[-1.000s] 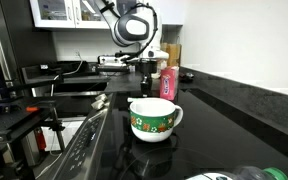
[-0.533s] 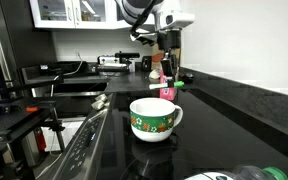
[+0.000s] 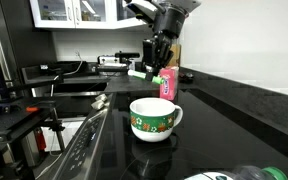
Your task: Put the green marker inside the white and green mug
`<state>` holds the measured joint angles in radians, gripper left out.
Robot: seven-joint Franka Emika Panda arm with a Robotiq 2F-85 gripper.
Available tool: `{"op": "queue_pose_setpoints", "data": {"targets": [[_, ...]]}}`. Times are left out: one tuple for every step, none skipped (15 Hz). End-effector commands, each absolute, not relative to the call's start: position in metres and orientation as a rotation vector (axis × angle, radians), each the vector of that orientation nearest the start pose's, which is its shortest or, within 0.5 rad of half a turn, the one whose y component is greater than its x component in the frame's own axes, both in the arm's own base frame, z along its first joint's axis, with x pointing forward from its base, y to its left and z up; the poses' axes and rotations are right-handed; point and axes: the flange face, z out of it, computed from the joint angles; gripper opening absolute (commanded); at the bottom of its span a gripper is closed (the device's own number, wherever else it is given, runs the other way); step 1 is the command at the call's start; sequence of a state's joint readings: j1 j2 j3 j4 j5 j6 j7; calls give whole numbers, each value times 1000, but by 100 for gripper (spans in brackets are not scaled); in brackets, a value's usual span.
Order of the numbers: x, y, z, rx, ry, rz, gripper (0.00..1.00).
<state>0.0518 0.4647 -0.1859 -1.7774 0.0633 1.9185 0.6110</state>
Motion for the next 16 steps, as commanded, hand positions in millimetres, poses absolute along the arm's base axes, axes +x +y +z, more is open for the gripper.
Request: {"op": "queue_pose_setpoints", "data": {"targets": [[615,-84,268,-2858,1241,680,5],[615,-89,262,-2833,1258,698,5],[616,-95,253,-2807,1271,714,5],[617,-100,244,-2777,1276,727,5],[620,-105,237,-2746,1276,728,5],[622,-110,228,-2717,1272,738,5],[626,-115,223,-2691,1267,734,5],[628,-120,217,-2669,1266,745,5],[632,-125,215,-2658,1271,731,5],[635,-130,214,-2646,1279,722,5],[638,-134,214,-2639,1275,716,5],[641,-138,213,-2639,1283,712,5],[643,-142,212,-2632,1293,714,44],[644,-145,213,-2628,1301,710,46],[646,-147,214,-2631,1306,698,51],[648,-149,216,-2643,1303,677,60]]}}
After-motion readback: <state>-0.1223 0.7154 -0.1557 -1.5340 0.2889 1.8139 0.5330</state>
